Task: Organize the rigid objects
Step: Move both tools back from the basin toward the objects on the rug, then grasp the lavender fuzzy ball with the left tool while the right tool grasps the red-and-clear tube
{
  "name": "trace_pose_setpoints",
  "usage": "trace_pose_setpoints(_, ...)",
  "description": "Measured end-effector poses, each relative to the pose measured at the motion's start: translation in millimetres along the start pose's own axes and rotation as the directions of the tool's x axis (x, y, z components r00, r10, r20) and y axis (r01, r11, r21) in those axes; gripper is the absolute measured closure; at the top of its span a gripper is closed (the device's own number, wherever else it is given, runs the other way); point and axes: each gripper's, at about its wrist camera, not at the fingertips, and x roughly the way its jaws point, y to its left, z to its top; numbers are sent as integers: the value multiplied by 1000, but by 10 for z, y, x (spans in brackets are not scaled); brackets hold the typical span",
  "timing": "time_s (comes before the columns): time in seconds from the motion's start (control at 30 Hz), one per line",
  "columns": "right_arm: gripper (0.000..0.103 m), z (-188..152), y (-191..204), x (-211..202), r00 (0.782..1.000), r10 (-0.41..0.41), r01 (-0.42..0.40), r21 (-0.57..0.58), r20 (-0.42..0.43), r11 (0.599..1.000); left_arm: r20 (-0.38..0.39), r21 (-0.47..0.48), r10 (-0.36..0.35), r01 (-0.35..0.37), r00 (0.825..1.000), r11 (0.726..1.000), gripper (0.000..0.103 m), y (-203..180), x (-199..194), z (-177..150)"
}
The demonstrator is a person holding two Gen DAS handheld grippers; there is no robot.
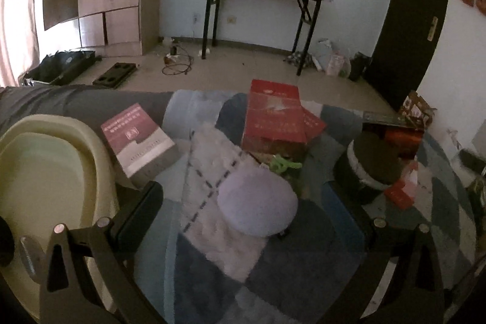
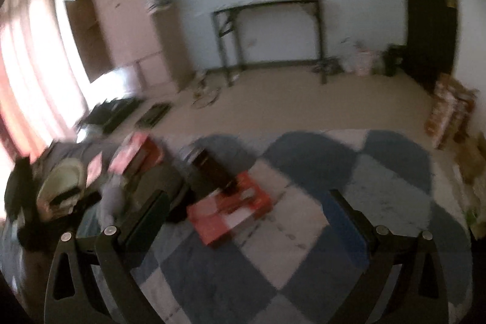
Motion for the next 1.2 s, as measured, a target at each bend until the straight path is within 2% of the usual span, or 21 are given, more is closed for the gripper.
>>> trace_pose_setpoints(0.1,0,-45,11,226,999,16,-19,-79,-46,997,-23,-10,-38,38,999,999,0,0,43,-44)
trace_pose_setpoints(0.2,0,-116,30,454,997,44,-52,-139,-56,989,-29,0,-35,35,999,999,0,-15,59,-64)
trace_pose_setpoints(0.3,0,-131,-27,670,999,46,-48,-143,-19,989,-25,12,-23,23,999,1000,0,-68,77,-56)
trace_pose_setpoints(0.47,0,-127,-48,765,997,60,-51,-155,52,987,-20,22,-36,36,999,999,0,-117,63,-66)
trace_pose_setpoints(0.63,0,-258,-10,1049,997,67,-60,-212,26,975,-19,44,-46,47,999,998,0,-176,61,-57)
trace_pose_setpoints(0.87,0,-212,42,1108,998,63,-59,-232,12,971,-19,43,-55,56,998,997,0,-172,105,-46)
trace_pose_setpoints(0.97,0,-189,57,1170,999,53,-53,-233,-9,971,1,70,-21,21,1000,997,0,-216,137,-77)
trace_pose_setpoints(1.03,0,-176,63,1216,999,40,-43,-229,-16,972,8,63,-29,29,1000,998,0,-218,145,-89)
trace_pose_setpoints(1.13,0,-142,80,1236,999,33,-35,-233,-13,972,7,13,-86,86,996,996,10,-155,177,-86)
trace_pose_setpoints(1.2,0,-132,89,1253,1000,25,-27,-235,-11,971,-18,14,-87,87,996,996,25,-135,223,-86)
